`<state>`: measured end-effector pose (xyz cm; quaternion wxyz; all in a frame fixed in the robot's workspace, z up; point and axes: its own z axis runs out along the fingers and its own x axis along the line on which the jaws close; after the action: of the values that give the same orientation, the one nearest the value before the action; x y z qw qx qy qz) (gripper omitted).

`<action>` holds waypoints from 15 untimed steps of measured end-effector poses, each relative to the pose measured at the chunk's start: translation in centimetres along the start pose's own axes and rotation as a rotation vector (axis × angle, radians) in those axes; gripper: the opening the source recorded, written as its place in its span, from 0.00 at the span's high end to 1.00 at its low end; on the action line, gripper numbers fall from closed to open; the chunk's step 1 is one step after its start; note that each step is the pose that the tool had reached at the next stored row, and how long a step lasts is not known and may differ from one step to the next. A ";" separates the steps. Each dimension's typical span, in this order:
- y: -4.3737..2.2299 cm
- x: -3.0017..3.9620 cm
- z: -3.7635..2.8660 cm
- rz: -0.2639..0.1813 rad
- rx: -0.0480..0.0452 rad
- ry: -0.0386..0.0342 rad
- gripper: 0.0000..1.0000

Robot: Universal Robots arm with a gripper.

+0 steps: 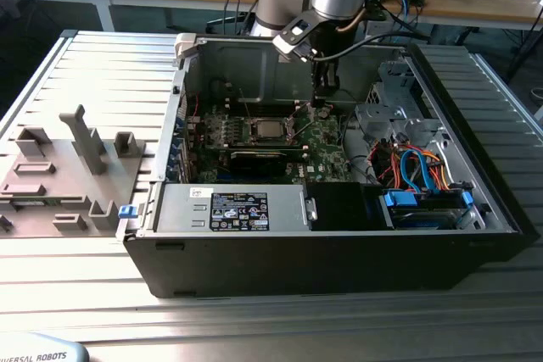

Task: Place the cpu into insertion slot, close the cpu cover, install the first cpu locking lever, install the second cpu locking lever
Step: 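Close the cpu cover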

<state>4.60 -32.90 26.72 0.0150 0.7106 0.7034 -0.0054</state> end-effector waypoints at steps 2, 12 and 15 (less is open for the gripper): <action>0.03 0.00 0.01 0.000 0.0000 0.0000 0.89; 0.64 0.01 0.05 0.000 0.0000 0.0000 0.89; 0.90 0.01 0.06 0.000 0.0000 0.0000 0.89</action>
<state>5.50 -32.90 26.67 0.0150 0.7106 0.7034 -0.0054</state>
